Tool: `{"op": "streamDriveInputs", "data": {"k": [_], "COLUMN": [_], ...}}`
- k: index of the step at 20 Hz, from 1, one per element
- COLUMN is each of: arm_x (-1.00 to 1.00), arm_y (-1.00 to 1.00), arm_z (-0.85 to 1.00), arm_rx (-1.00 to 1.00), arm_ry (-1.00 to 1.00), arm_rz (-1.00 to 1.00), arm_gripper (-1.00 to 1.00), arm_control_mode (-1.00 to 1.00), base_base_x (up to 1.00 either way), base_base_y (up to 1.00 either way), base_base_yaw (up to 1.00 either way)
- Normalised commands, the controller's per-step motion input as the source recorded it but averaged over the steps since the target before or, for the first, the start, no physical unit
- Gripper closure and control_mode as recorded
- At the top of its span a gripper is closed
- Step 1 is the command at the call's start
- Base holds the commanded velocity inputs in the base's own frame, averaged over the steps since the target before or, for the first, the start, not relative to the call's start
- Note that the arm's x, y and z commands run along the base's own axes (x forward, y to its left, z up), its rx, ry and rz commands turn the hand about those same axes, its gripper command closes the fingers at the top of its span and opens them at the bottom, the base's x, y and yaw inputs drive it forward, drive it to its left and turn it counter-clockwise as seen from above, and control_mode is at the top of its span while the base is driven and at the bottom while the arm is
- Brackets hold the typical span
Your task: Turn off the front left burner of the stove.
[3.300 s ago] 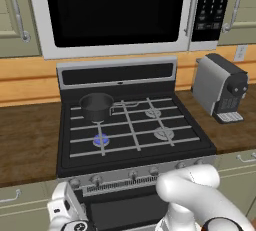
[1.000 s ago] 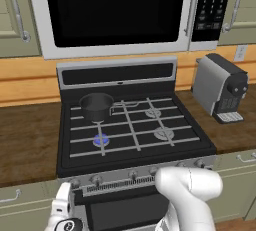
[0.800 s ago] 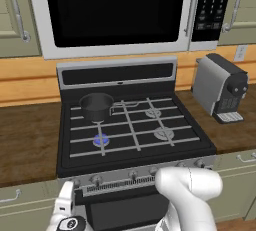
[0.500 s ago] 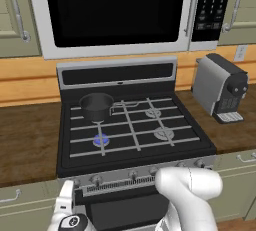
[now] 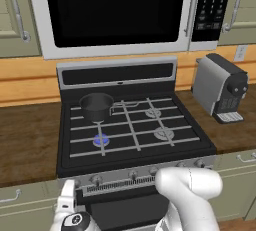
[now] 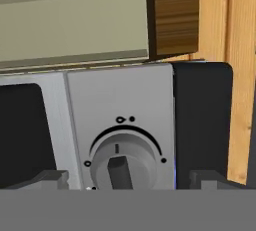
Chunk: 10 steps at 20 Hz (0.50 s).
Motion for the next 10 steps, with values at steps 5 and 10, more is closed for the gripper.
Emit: {"op": "streamDriveInputs", "data": {"k": [5,10], "arm_x": [0.12,0.01], "arm_y": [-0.22,0.02], "arm_z": [0.00,0.00], "arm_rx": [0.00,0.00], "arm_ry": [0.00,0.00], "arm_rz": [0.00,0.00], "arm_gripper": [-1.00,-1.00], "arm_control_mode": [-1.00,-1.00], "base_base_x": [0.00,0.00], "base_base_y": [0.00,0.00], "base_base_yaw": [0.00,0.00]}}
